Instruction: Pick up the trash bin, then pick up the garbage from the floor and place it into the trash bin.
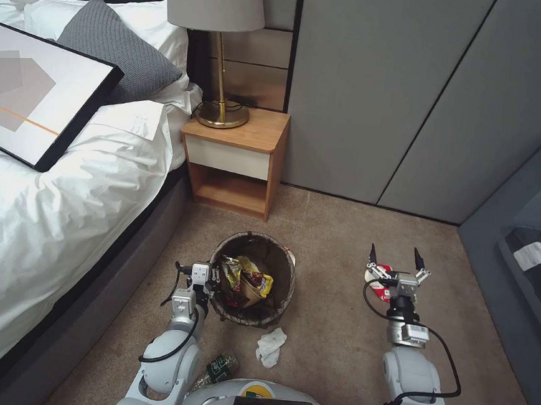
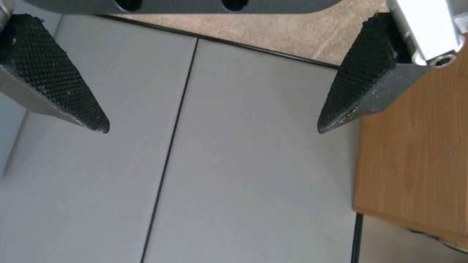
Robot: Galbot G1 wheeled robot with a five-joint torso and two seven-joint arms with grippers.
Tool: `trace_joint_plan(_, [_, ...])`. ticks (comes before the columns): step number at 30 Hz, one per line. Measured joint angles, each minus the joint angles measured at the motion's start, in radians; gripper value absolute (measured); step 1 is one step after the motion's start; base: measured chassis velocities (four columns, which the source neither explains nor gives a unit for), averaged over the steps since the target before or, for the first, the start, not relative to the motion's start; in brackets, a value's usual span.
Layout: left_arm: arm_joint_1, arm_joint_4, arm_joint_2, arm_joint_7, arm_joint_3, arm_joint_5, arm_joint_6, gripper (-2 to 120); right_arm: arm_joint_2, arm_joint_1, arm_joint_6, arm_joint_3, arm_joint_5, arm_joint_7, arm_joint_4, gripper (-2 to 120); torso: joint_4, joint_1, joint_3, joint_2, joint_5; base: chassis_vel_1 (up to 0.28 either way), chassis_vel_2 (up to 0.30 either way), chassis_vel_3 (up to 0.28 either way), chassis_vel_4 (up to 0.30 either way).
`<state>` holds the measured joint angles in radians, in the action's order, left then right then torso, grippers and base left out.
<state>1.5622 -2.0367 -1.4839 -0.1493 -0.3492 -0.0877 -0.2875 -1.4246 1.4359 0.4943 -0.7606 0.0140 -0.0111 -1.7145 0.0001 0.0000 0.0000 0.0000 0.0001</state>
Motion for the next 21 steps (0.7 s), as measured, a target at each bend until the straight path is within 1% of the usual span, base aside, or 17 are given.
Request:
trace_joint_plan(3, [0.000,0.000,0.000,0.000,-0.001,0.000,0.000,5,0.001,-0.011,-0.013,0.000,0.006,0.004,0.000,100,0.0000,0.000,0.000,0.000,0.0000,0.000,0.000,0.000,0.000])
trace_joint_plan(6, [-0.001,0.000,0.000,0.000,-0.001,0.000,0.000,5,0.006,-0.045,-0.059,0.002,0.007,-0.002,0.021,100,-0.0001,0.000,0.000,0.000,0.0000,0.000,0.000,0.000,0.000])
trace_joint_plan(7, [-0.001,0.000,0.000,0.000,-0.001,0.000,0.000,5,0.006,-0.045,-0.059,0.002,0.007,-0.002,0.021,100,-0.0001,0.000,0.000,0.000,0.0000,0.000,0.000,0.000,0.000])
trace_joint_plan(8, [-0.001,0.000,0.001,0.000,-0.001,0.000,-0.001,5,0.010,-0.058,-0.086,0.003,0.008,-0.008,0.030,100,-0.0001,0.000,0.000,0.000,0.0000,0.000,0.000,0.000,0.000])
trace_joint_plan(9, [-0.001,0.000,0.001,0.000,-0.001,0.000,-0.001,5,0.018,-0.076,-0.131,0.006,0.013,-0.018,0.043,100,0.0001,0.000,0.000,0.000,0.0000,0.000,0.000,0.000,0.000])
trace_joint_plan(10, [0.000,0.000,0.002,0.000,-0.001,0.000,-0.001,5,0.028,-0.095,-0.190,0.013,0.020,-0.025,0.056,100,-0.0003,0.000,0.000,0.000,0.0000,0.000,0.000,0.000,0.000])
trace_joint_plan(11, [0.000,0.000,0.002,0.000,-0.001,0.000,-0.001,5,0.028,-0.095,-0.190,0.013,0.020,-0.025,0.056,100,-0.0003,0.000,0.000,0.000,0.0000,0.000,0.000,0.000,0.000])
trace_joint_plan(14, [0.001,-0.001,0.003,0.000,-0.002,0.000,-0.002,5,0.062,-0.172,-0.381,0.039,0.045,-0.041,0.124,100,0.0000,0.000,0.000,0.000,0.0000,0.000,0.000,0.000,0.000])
trace_joint_plan(15, [0.001,-0.001,0.003,0.000,-0.002,0.000,-0.002,5,0.062,-0.172,-0.381,0.039,0.045,-0.041,0.124,100,0.0000,0.000,0.000,0.000,0.0000,0.000,0.000,0.000,0.000])
trace_joint_plan(17, [0.004,-0.001,0.002,-0.001,-0.002,0.001,-0.002,5,0.075,-0.224,-0.458,0.050,0.048,-0.042,0.187,100,-0.0001,0.000,0.000,0.000,0.0000,0.000,0.000,0.000,0.000])
trace_joint_plan(18, [0.004,-0.001,0.002,-0.001,-0.002,0.001,-0.002,5,0.075,-0.224,-0.458,0.050,0.048,-0.042,0.187,100,-0.0001,0.000,0.000,0.000,0.0000,0.000,0.000,0.000,0.000])
trace_joint_plan(19, [0.005,-0.001,0.001,-0.001,-0.002,0.002,-0.002,5,0.080,-0.263,-0.495,0.057,0.047,-0.042,0.236,100,0.0001,0.000,0.000,0.000,0.0001,0.000,0.000,0.000,0.000])
trace_joint_plan(20, [0.006,-0.001,0.000,-0.001,-0.005,0.003,-0.002,5,0.086,-0.323,-0.536,0.070,0.038,-0.040,0.318,100,0.0000,0.000,0.000,0.000,0.0000,0.000,0.000,0.000,0.000])
trace_joint_plan(21, [0.006,-0.001,0.000,-0.001,-0.005,0.003,-0.002,5,0.086,-0.323,-0.536,0.070,0.038,-0.040,0.318,100,0.0000,0.000,0.000,0.000,0.0000,0.000,0.000,0.000,0.000])
